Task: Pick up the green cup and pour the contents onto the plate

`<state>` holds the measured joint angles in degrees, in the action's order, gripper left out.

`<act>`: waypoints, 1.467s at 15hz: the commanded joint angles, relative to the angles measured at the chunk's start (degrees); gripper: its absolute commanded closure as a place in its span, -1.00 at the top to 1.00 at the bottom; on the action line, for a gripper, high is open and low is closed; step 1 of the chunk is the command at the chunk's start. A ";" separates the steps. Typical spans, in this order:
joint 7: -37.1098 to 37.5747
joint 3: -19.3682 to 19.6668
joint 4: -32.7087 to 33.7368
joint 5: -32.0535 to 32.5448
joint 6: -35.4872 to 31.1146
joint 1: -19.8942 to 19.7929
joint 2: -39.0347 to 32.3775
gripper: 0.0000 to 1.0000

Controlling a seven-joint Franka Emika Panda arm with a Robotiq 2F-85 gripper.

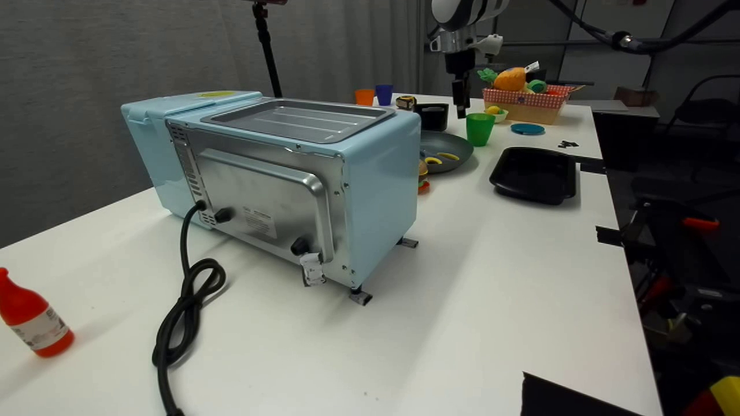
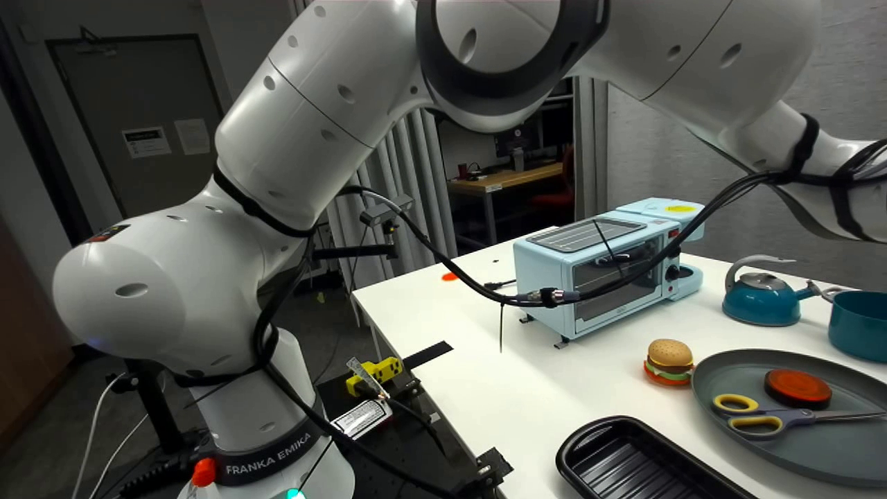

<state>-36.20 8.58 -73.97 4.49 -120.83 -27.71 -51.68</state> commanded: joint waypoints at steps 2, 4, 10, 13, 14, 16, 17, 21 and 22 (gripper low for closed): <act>-2.01 -0.37 -0.46 0.86 0.31 -1.02 0.15 1.00; -2.39 -0.34 -1.18 1.05 0.32 -1.07 0.17 1.00; -3.22 -0.27 -4.07 1.55 0.68 -0.89 0.51 1.00; -3.01 0.03 -4.72 1.81 0.80 -0.76 0.41 1.00; -2.73 0.15 -4.83 1.85 0.86 -0.73 0.40 0.99; -2.38 0.34 -4.95 1.96 1.01 -0.69 0.41 0.47; -2.34 0.40 -4.95 2.02 1.02 -0.67 0.43 0.31; -1.75 0.68 -5.00 2.18 0.88 -0.46 0.76 0.06; -1.67 0.67 -5.01 2.17 0.87 -0.37 0.98 0.05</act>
<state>-37.97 9.01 -78.53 5.69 -120.76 -28.18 -51.72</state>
